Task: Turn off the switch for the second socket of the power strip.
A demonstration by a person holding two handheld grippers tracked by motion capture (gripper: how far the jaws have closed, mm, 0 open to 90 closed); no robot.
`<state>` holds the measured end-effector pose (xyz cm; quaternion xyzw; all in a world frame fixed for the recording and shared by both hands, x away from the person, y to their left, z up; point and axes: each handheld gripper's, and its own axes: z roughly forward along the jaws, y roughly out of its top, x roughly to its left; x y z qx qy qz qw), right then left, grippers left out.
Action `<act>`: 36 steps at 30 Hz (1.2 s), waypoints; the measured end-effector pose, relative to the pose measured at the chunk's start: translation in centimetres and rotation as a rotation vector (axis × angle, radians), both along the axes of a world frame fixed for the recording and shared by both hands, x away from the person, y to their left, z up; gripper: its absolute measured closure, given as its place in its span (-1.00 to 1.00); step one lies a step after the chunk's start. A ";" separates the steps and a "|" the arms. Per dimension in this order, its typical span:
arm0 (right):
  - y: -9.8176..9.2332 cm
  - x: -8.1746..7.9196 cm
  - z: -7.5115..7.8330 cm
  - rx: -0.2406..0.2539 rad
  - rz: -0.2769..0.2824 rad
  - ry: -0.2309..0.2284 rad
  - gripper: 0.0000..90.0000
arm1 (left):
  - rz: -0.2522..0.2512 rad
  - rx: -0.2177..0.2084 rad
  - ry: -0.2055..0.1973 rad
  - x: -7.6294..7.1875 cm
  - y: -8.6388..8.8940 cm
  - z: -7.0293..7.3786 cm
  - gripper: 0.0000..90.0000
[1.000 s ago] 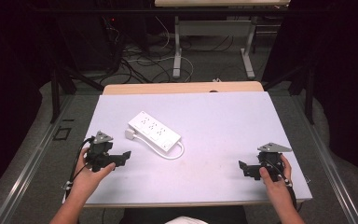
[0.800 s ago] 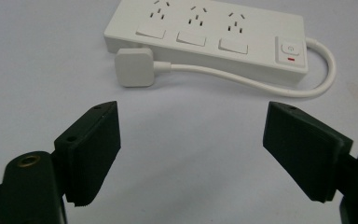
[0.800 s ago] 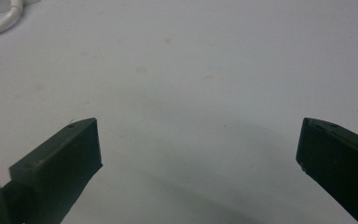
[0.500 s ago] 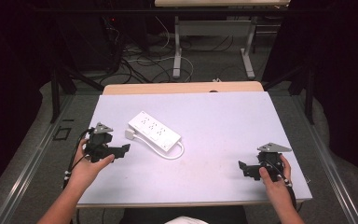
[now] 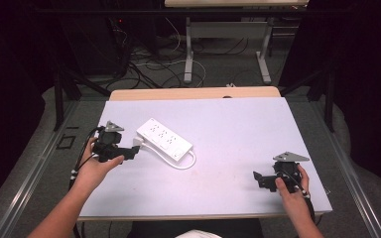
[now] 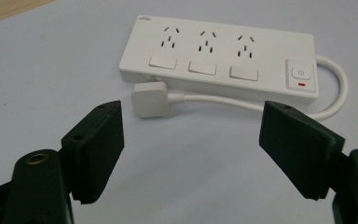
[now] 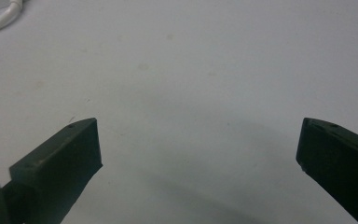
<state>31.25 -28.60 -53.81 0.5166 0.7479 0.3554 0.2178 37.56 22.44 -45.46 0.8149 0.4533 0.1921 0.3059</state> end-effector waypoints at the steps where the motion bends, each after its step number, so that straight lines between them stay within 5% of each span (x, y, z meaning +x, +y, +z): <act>1: 0.0 0.0 0.0 0.003 0.002 0.004 -1.00 | 0.005 0.001 0.000 0.1 -0.1 0.1 -0.51; 36: -0.1 0.1 -0.2 0.002 0.012 0.010 -1.00 | 0.041 -0.018 0.059 4.8 -2.2 1.9 -0.25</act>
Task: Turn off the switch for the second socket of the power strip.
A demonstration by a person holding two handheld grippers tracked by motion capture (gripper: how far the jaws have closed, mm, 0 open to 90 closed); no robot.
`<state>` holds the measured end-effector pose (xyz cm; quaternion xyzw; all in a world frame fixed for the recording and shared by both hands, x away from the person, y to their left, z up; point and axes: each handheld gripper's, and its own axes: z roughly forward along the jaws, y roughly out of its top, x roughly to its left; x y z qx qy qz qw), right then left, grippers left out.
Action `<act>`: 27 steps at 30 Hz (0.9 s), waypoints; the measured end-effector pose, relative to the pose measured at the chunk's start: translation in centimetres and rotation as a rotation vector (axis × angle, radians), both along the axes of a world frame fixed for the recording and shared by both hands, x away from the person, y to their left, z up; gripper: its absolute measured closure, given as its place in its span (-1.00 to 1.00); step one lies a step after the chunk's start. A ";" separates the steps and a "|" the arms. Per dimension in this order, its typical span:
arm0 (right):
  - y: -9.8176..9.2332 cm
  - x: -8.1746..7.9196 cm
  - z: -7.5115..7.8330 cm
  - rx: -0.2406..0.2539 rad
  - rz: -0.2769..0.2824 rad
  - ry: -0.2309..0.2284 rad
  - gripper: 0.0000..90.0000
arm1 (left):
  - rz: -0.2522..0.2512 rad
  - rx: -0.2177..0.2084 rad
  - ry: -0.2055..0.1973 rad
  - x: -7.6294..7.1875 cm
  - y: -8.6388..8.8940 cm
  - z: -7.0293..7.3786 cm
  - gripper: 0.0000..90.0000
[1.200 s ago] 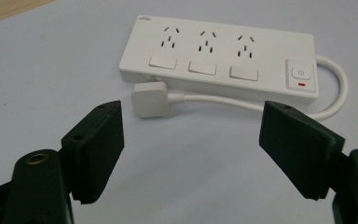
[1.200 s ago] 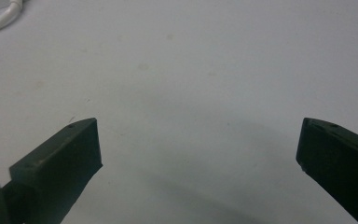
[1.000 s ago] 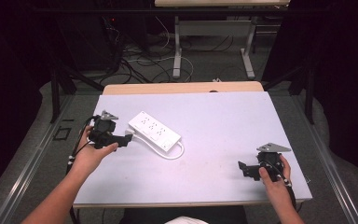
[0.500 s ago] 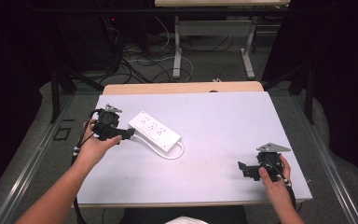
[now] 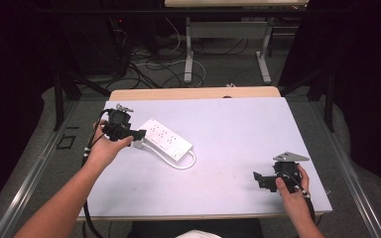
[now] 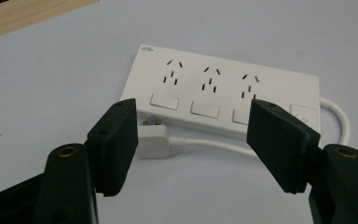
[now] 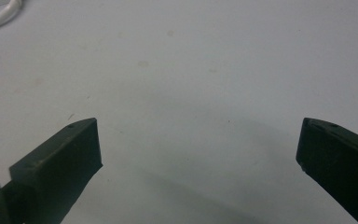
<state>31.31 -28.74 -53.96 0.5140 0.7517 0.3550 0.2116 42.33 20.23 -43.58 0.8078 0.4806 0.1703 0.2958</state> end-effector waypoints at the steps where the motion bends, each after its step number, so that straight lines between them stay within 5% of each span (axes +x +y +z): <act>1: 0.0 0.0 0.0 0.000 0.000 0.000 -1.00 | 0.003 -0.008 0.009 0.1 0.0 0.1 -0.24; 27: -0.1 0.1 -0.1 0.006 0.001 0.009 -1.00 | -0.011 -0.014 0.067 3.2 -1.6 -0.2 -0.07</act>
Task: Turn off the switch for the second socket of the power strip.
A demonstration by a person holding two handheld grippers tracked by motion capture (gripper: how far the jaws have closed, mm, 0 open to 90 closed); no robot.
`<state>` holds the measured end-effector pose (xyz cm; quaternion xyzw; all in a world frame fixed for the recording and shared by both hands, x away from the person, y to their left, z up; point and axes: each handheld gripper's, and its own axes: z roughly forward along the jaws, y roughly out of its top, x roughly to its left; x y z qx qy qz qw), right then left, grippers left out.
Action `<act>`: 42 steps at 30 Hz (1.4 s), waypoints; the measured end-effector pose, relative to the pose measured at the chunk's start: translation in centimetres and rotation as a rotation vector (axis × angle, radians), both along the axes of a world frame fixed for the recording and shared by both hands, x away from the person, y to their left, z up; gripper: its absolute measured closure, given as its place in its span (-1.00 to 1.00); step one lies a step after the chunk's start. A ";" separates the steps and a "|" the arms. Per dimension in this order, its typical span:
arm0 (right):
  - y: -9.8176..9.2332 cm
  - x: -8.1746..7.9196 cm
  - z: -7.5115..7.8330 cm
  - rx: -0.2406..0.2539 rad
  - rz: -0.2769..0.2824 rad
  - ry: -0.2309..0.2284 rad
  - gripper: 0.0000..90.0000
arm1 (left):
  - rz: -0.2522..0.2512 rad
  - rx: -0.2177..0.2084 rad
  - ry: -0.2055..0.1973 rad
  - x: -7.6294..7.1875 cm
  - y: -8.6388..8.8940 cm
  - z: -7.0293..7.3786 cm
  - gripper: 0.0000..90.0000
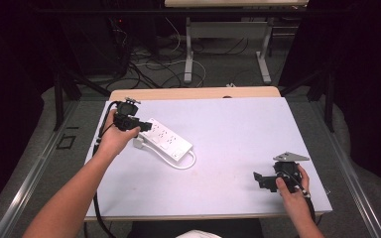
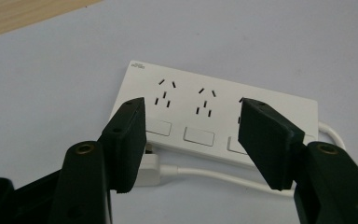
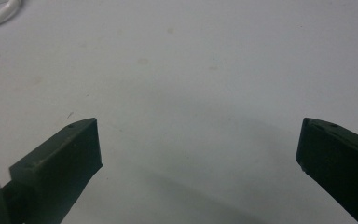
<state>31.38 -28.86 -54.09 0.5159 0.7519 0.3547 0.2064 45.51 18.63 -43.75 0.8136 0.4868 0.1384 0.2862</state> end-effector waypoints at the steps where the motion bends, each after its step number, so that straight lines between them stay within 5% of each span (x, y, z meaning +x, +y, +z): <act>1: 0.0 0.0 0.0 0.001 -0.001 0.001 -1.00 | 0.008 -0.004 0.003 0.1 -0.1 -0.1 -0.06; 42: -0.1 0.1 -0.3 0.007 0.011 0.017 -1.00 | -0.020 0.042 0.100 3.2 -3.2 -3.5 0.43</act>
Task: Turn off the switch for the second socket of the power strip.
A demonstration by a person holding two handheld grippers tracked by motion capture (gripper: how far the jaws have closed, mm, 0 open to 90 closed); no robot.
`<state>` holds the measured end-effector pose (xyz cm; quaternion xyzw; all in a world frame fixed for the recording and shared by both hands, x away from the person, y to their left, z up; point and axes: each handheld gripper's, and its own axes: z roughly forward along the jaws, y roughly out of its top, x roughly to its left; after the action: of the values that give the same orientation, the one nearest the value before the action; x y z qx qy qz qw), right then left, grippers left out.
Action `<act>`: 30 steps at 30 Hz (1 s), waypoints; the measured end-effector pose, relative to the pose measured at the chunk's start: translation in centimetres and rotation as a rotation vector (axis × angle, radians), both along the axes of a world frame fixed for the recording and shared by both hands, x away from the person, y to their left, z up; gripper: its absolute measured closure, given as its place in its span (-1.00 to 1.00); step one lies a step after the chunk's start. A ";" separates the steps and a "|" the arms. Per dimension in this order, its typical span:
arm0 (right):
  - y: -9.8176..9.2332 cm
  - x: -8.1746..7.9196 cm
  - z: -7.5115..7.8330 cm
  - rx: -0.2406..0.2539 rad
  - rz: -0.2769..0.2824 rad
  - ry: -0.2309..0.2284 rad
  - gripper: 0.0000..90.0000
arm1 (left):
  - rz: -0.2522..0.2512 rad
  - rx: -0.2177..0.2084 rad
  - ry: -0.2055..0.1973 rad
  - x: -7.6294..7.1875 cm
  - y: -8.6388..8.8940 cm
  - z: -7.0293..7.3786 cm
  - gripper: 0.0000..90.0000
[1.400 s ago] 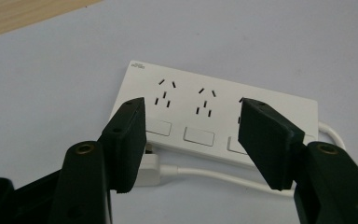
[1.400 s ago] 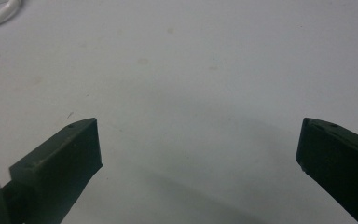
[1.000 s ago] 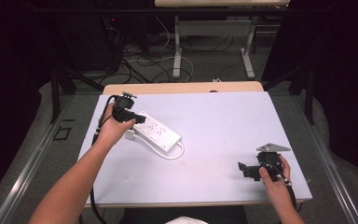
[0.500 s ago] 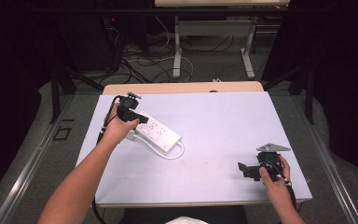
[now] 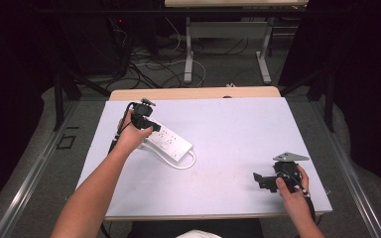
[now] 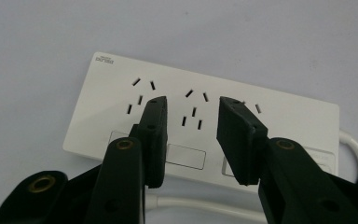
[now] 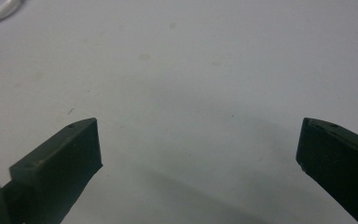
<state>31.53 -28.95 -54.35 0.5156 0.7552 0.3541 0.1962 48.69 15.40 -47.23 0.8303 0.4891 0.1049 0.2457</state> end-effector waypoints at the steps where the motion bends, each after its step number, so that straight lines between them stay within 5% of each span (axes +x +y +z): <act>1: 0.0 0.0 0.0 -0.001 0.000 0.000 -1.00 | -0.005 0.004 0.004 0.1 -0.1 -0.1 0.44; 30: 0.0 0.1 -0.2 0.001 0.007 0.007 -1.00 | -0.002 0.034 0.109 1.0 -0.2 -2.0 0.83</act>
<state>31.66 -28.98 -54.52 0.5140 0.7576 0.3534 0.1921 49.67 15.18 -49.20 0.8393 0.4993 0.0674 0.2045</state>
